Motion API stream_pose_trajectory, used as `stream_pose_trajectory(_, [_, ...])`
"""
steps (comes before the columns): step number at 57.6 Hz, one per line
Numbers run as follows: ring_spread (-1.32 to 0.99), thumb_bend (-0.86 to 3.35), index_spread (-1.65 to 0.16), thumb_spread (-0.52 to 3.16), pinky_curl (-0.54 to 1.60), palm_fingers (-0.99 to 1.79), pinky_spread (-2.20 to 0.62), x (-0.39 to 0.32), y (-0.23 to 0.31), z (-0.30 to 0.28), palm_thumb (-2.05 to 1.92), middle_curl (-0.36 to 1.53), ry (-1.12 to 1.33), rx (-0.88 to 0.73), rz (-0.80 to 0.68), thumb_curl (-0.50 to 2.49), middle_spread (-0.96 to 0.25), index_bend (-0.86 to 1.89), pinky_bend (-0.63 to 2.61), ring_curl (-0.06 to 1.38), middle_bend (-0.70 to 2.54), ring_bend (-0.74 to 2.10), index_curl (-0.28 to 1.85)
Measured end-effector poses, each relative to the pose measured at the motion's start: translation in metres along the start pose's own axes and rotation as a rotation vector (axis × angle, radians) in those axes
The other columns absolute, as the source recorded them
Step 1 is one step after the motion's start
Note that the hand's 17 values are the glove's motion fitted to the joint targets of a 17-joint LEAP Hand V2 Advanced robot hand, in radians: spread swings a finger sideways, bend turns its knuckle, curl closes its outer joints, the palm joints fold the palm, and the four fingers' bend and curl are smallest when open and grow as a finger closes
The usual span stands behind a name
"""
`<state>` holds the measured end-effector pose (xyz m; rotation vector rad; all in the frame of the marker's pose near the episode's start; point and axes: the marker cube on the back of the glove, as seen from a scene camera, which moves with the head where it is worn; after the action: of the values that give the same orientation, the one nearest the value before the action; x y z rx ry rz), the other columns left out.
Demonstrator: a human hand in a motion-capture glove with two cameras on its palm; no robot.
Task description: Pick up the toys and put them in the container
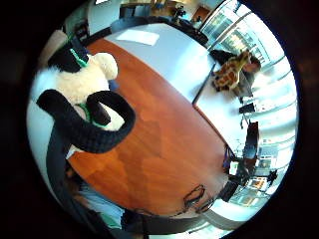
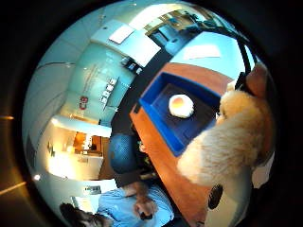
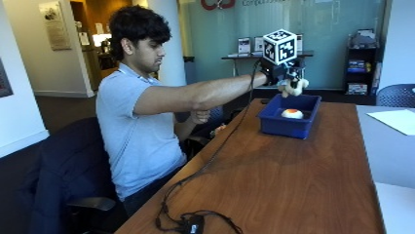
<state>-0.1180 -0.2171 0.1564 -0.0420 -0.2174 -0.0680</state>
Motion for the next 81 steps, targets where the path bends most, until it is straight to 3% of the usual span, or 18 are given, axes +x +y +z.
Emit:
stream_pose_trajectory(15, [-0.19, 0.32, -0.16, 1.27, 0.39, 0.55, -0.19, -0.106, -0.07, 0.007, 0.78, 0.55, -0.075, 0.016, -0.127, 0.75, -0.04, 0.3, 1.07, 0.46, 0.49, 0.76, 0.64])
stream_pose_trajectory(29, [-0.17, 0.35, -0.17, 1.49, 0.41, 0.45, -0.21, -0.158, -0.104, 0.062, 0.7, 0.57, -0.123, -0.092, -0.107, 0.71, -0.03, 0.23, 1.16, 0.5, 0.48, 0.77, 0.65])
stream_pose_trajectory(31, [-0.16, 0.33, -0.18, 1.55, 0.42, 0.37, -0.21, -0.159, -0.105, 0.068, 0.61, 0.57, -0.135, -0.122, -0.095, 0.66, -0.02, 0.14, 1.22, 0.5, 0.46, 0.77, 0.63])
stream_pose_trajectory(35, [-0.11, 0.2, -0.19, 1.57, 0.47, -0.1, -0.17, -0.153, -0.103, 0.069, 0.33, 0.53, -0.1, -0.109, -0.091, 0.53, 0.0, 0.14, 1.32, 0.49, 0.33, 0.56, 0.62])
stream_pose_trajectory(42, [-0.06, 0.07, -0.22, 1.52, 0.41, -0.08, -0.08, -0.131, -0.092, 0.056, 0.11, 0.48, -0.021, -0.082, -0.094, 0.43, 0.01, 0.16, 1.25, 0.38, 0.27, 0.38, 0.53])
stream_pose_trajectory(64, [-0.02, 0.0, -0.29, 1.49, 0.33, 0.01, 0.03, -0.035, -0.018, 0.022, 0.04, 0.43, -0.008, -0.106, -0.02, 0.35, 0.01, 0.19, 1.03, 0.33, 0.2, 0.28, 0.47])
stream_pose_trajectory(81, [-0.02, 0.0, -0.3, 1.51, 0.3, 0.06, 0.04, 0.044, 0.079, 0.055, 0.05, 0.41, 0.059, -0.228, -0.006, 0.32, 0.0, 0.21, 0.94, 0.32, 0.19, 0.25, 0.46])
